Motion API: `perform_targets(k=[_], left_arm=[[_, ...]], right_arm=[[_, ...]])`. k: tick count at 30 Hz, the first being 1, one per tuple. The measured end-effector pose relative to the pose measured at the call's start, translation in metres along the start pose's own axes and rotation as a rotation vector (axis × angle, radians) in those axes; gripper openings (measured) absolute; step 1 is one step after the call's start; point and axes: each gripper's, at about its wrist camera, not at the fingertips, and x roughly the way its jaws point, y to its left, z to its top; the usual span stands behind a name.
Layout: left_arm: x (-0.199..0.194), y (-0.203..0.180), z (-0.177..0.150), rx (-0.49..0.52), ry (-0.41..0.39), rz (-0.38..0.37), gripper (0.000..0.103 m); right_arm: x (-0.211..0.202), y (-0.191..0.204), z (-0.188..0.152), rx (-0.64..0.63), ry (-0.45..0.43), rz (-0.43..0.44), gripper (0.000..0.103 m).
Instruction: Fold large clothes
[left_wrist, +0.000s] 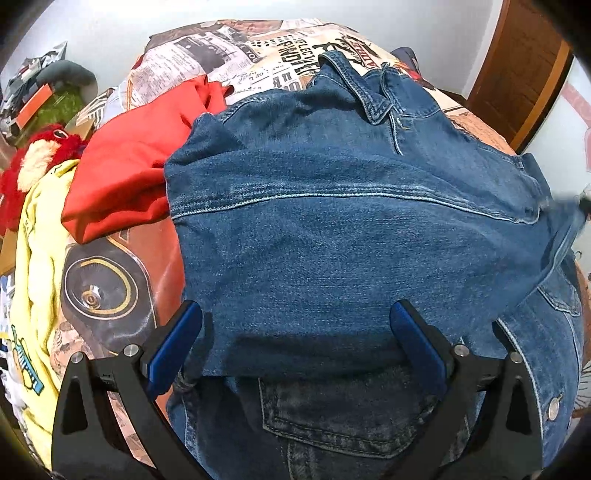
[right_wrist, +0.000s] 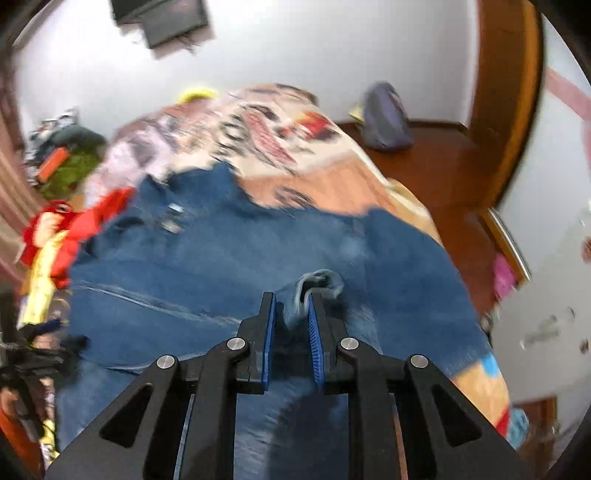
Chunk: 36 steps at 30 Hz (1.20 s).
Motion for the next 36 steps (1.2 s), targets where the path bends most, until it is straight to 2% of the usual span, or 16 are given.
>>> perform_targets(k=[5, 10, 13, 15, 16, 22, 25, 29, 34, 36], left_arm=[[-0.002, -0.005, 0.002, 0.015, 0.003, 0.031, 0.103], [-0.014, -0.017, 0.009, 0.05, -0.021, 0.045, 0.103], [-0.029, -0.026, 0.017, 0.058, -0.063, 0.04, 0.103], [-0.039, -0.031, 0.024, 0.053, -0.095, 0.027, 0.103], [-0.044, -0.034, 0.028, 0.049, -0.112, 0.019, 0.103], [-0.059, -0.051, 0.046, 0.032, -0.18, -0.012, 0.103], [-0.054, -0.057, 0.051, 0.029, -0.173, -0.023, 0.103], [-0.043, -0.06, 0.052, 0.025, -0.141, -0.036, 0.103], [-0.033, -0.063, 0.048, 0.039, -0.112, -0.021, 0.103], [-0.032, -0.062, 0.046, 0.041, -0.109, -0.019, 0.103]], right_arm=[[0.004, -0.044, -0.016, 0.14, 0.055, 0.012, 0.016], [-0.004, -0.078, -0.019, 0.241, 0.066, 0.01, 0.016], [-0.008, -0.106, -0.02, 0.342, 0.052, 0.012, 0.031], [-0.007, -0.123, -0.023, 0.421, 0.05, 0.02, 0.054], [-0.005, -0.135, -0.026, 0.48, 0.05, 0.032, 0.056], [0.025, -0.171, -0.038, 0.657, 0.124, 0.103, 0.056], [0.047, -0.182, -0.044, 0.72, 0.161, 0.145, 0.056], [0.064, -0.194, -0.046, 0.795, 0.154, 0.179, 0.058], [0.089, -0.21, -0.033, 0.861, 0.183, 0.149, 0.057], [0.095, -0.211, -0.025, 0.857, 0.196, 0.119, 0.053]])
